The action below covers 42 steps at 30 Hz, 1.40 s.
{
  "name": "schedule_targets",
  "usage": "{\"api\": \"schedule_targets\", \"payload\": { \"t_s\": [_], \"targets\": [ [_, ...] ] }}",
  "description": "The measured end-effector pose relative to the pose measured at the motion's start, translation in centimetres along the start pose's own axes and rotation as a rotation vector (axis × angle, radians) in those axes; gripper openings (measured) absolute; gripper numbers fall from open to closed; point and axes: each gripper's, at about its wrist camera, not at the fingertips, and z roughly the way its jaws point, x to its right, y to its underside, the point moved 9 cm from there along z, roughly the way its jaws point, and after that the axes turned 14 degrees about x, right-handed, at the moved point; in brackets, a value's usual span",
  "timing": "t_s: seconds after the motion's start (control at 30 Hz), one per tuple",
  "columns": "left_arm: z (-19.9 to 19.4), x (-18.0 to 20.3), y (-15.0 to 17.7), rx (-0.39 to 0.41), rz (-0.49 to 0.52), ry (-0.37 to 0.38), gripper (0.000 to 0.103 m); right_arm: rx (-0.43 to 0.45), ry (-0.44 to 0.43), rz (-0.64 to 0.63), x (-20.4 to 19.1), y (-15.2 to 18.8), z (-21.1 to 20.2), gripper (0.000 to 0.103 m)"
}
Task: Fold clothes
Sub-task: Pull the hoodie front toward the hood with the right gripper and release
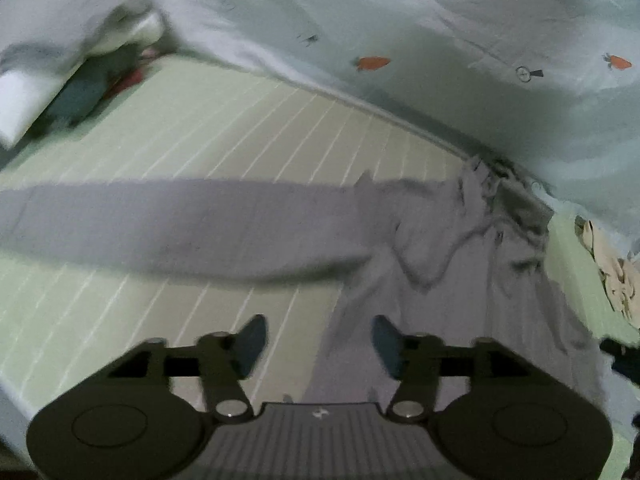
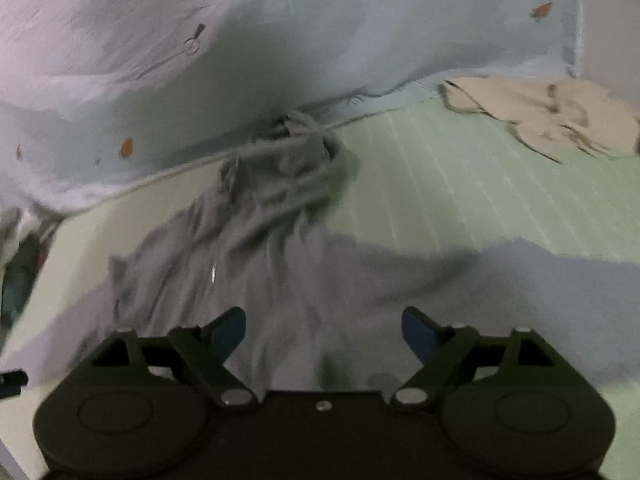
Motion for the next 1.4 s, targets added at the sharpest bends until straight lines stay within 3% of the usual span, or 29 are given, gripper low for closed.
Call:
{"api": "schedule_targets", "payload": {
  "t_s": [0.17,0.33,0.4,0.43,0.47,0.53,0.63,0.73,0.8,0.87,0.9,1.0,1.1,1.17,1.27,1.4],
  "targets": [
    [7.2,1.8,-3.7,-0.043,0.047,0.02,0.081,-0.007,0.014,0.053,-0.4,-4.4,8.9,0.086],
    [14.2,2.6,-4.4,-0.103,0.076,-0.018,0.081,-0.045,0.065,-0.046,-0.6,-7.5,19.9,0.081],
    [15.6,2.4,-4.1,-0.117,0.072,-0.027,0.081,-0.078,0.032,-0.112,-1.4,-8.1,23.3,0.076],
    [16.2,2.3,-3.8,-0.128,0.063,-0.032,0.081,-0.093,0.013,-0.149,-1.8,-8.4,24.9,0.056],
    [16.6,2.1,-3.5,-0.135,0.053,-0.039,0.081,-0.096,-0.021,-0.205,-2.6,-8.9,25.9,0.014],
    [17.2,1.5,-2.7,-0.149,0.035,-0.062,0.081,-0.093,-0.076,-0.245,-4.0,-10.4,27.6,0.012],
    [17.7,1.2,-2.3,-0.136,0.061,-0.075,0.081,-0.034,-0.082,-0.314,-5.1,-13.5,29.7,0.011],
    [17.9,1.4,-2.2,-0.116,0.107,-0.095,0.082,-0.1,-0.1,-0.288,-5.4,-13.6,31.8,0.011],
    [18.0,1.5,-2.3,-0.118,0.105,-0.109,0.082,-0.1,-0.073,-0.351,-5.2,-12.8,31.7,0.017],
    [17.7,1.4,-2.6,-0.12,0.064,-0.102,0.082,-0.076,-0.039,-0.403,-4.8,-12.6,30.8,0.072],
    [17.4,1.4,-2.9,-0.113,0.041,-0.094,0.082,-0.049,-0.018,-0.409,-4.4,-13.0,29.6,0.077],
    [15.5,1.2,-3.9,-0.065,0.028,-0.09,0.082,0.019,-0.004,-0.409,-3.8,-13.9,24.8,0.08],
    [12.8,0.5,-4.9,-0.006,0.041,-0.108,0.092,0.08,-0.007,-0.383,-3.5,-13.5,18.0,0.102],
    [10.5,-0.2,-5.2,0.038,0.032,-0.115,0.093,0.112,-0.005,-0.363,-3.2,-12.5,13.5,0.103],
    [6.9,-1.3,-5.0,0.078,0.014,-0.139,0.094,0.106,-0.001,-0.291,-2.7,-8.6,6.7,0.103],
    [2.3,-2.8,-3.6,0.1,-0.013,-0.172,0.095,0.018,0.008,-0.156,-2.1,-0.4,-0.2,0.103]
  ]
}}
